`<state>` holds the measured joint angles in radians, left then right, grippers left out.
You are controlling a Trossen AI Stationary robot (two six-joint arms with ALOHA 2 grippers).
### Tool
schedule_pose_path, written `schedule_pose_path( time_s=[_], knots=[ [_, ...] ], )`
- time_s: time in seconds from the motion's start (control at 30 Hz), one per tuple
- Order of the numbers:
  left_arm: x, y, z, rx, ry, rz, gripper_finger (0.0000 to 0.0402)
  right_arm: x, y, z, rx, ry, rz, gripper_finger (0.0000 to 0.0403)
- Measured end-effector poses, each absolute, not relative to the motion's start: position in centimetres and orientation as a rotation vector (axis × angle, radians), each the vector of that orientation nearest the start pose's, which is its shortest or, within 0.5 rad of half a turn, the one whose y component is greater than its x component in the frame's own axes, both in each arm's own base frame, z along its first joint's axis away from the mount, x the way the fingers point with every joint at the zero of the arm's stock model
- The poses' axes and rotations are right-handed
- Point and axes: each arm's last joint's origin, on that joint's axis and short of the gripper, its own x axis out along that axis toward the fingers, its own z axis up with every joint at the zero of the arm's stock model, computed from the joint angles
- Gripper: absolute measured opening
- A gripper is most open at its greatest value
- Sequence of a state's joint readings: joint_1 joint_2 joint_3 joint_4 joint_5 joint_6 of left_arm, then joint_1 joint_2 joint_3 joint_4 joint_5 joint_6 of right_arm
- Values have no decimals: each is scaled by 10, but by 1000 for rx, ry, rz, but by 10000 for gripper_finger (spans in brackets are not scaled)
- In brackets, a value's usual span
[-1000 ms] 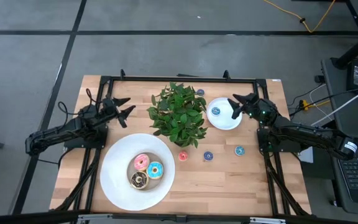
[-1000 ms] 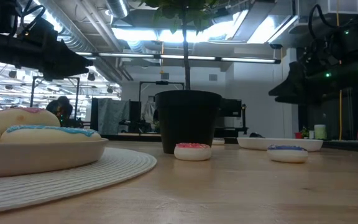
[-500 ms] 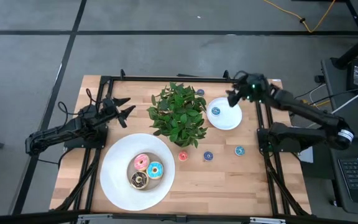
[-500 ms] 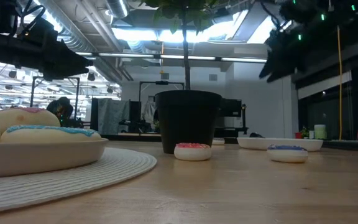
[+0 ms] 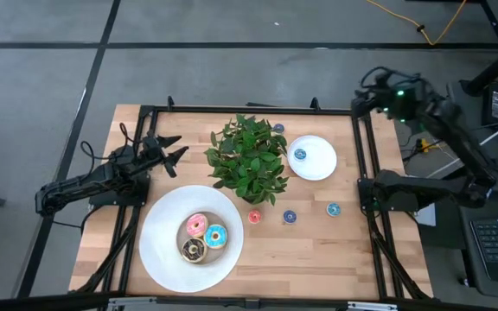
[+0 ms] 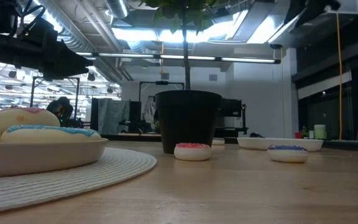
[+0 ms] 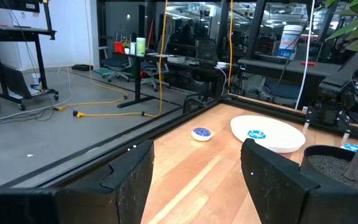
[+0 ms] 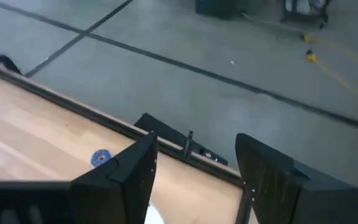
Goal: Pick & Place donuts
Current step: Put the small red donut on the white plate
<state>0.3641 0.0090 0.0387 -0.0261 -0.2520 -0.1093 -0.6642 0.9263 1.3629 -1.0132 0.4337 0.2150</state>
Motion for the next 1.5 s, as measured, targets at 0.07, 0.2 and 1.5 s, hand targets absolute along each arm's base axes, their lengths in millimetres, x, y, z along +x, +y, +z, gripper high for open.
schedule_pose_path(
  time_s=[0.07, 0.2, 1.5],
  knots=[
    [86, 41, 173, -106, -37, 615, 233, 91, -89, 433, 313, 478, -1139, 218],
    [86, 41, 173, -106, -37, 615, 233, 73, -80, 451, 442, 470, -1093, 218],
    [86, 41, 174, -106, -37, 616, 233, 251, -44, 498, 268, 563, -589, 218]
  ],
)
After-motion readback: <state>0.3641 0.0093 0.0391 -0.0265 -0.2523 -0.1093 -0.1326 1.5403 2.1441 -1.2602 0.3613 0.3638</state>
